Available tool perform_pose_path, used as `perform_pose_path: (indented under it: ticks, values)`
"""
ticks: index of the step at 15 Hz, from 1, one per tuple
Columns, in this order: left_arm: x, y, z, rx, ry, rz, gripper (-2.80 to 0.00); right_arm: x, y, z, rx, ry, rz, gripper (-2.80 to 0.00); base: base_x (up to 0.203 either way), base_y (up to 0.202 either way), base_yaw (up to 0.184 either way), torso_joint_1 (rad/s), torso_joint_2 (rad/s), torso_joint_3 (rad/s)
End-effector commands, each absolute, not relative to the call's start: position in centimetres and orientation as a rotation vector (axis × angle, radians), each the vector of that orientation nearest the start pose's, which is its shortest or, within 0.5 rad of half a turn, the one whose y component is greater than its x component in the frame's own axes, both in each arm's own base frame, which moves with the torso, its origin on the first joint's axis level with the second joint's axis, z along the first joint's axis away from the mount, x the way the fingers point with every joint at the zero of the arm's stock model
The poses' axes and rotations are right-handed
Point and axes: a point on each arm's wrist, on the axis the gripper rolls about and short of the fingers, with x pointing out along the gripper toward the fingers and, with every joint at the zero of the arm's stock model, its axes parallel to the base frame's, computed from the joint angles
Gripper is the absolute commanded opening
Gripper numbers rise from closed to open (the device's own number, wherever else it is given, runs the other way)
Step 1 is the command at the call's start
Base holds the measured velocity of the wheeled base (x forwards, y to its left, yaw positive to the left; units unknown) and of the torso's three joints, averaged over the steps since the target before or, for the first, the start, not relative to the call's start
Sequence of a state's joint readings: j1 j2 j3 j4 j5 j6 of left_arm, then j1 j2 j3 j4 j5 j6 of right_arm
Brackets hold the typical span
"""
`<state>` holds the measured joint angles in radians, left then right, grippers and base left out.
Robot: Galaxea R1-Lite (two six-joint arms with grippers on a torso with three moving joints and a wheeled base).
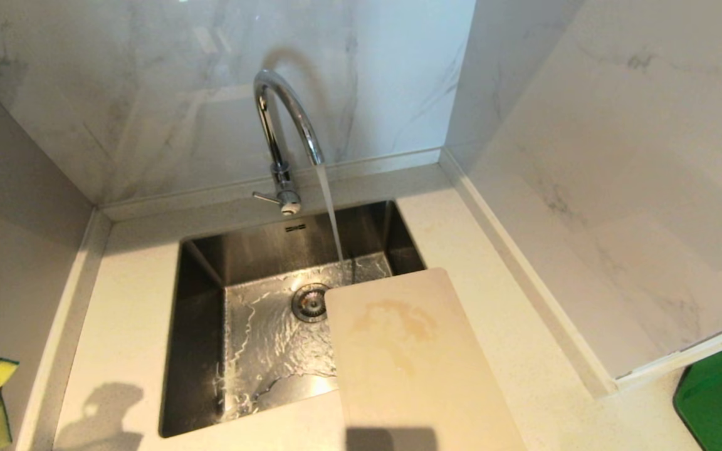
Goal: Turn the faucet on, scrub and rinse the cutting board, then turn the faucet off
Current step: Pick up the cutting board
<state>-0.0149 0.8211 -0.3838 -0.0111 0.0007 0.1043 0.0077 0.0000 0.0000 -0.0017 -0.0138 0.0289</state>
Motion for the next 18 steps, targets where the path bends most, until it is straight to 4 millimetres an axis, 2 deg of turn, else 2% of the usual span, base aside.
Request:
perform_pose_path:
  ticks: [1, 6, 11, 18]
  values:
    - [5.0, 0.0, 15.0, 0.116, 0.332, 0.018, -2.80, -2.3, 0.0, 7.5, 0.029, -0.002, -0.006, -2.80, 0.000, 0.000, 0.000, 0.000, 0.00, 0.000]
    - [2.8, 0.1, 10.3, 0.154, 0.286, 0.042, -2.80, -2.3, 0.0, 7.5, 0.029, -0.002, -0.006, -2.80, 0.000, 0.000, 0.000, 0.000, 0.00, 0.000]
    - [1.5, 0.2, 9.8, 0.136, 0.203, 0.095, -2.80, -2.3, 0.0, 7.5, 0.029, -0.003, -0.006, -2.80, 0.000, 0.000, 0.000, 0.000, 0.00, 0.000]
    - [-0.3, 0.0, 8.4, 0.123, 0.184, 0.072, -2.80, -2.3, 0.0, 7.5, 0.029, -0.002, -0.006, -2.80, 0.000, 0.000, 0.000, 0.000, 0.00, 0.000]
